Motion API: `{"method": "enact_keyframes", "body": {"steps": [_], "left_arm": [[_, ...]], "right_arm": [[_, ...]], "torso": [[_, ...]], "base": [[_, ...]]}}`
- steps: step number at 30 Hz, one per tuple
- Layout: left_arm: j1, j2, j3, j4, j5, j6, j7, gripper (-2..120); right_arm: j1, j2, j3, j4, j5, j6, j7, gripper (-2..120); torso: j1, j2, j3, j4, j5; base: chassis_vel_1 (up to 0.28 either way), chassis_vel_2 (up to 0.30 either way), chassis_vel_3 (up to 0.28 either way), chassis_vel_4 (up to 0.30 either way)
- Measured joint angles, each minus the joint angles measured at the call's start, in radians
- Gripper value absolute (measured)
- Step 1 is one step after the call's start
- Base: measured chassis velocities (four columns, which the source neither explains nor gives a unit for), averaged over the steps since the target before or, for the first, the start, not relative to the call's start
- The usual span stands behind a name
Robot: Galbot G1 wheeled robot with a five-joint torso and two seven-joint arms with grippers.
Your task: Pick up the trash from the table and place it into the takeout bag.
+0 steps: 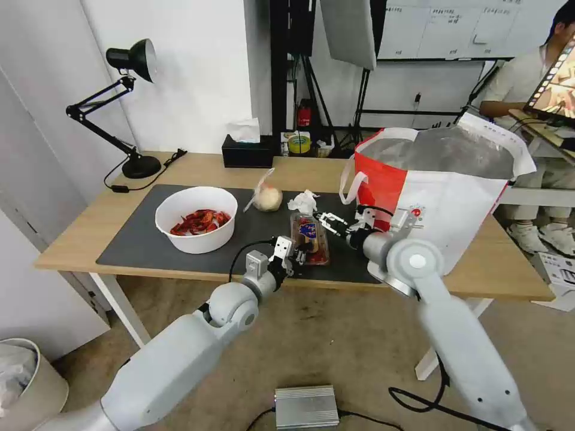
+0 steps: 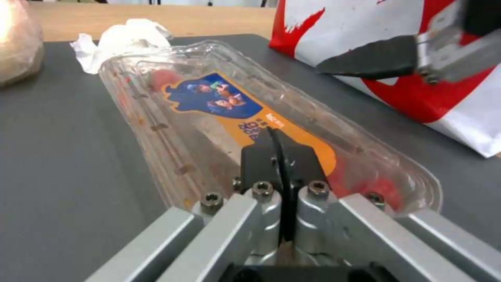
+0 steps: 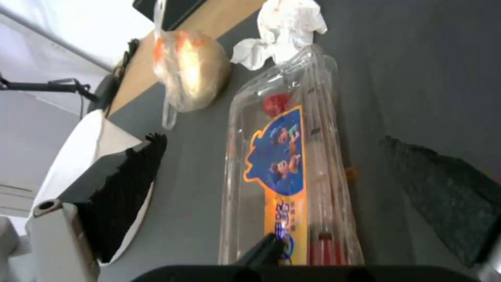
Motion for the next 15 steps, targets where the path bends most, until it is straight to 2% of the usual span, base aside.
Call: {"method": "enact_keyframes", "body": {"steps": [6, 15], "left_arm": [[0.006, 0.000, -0.003, -0.001, 0.001, -0.001, -0.001, 0], [0.020, 0.001, -0.009, -0.006, 0.002, -0.015, -0.001, 0]], "right_arm": [[0.050, 0.030, -0.013, -0.069, -0.006, -0.033, 0.023, 100], [0.069, 0.052, -0.023, -0.105, -0.006, -0.055, 0.026, 100]], "torso": [[0.000, 0.000, 0.000, 0.0000, 0.0000], [0.000, 0.000, 0.000, 0.0000, 0.0001]], "base": [[0.000, 0.000, 0.000, 0.000], [0.000, 0.000, 0.000, 0.000]]}}
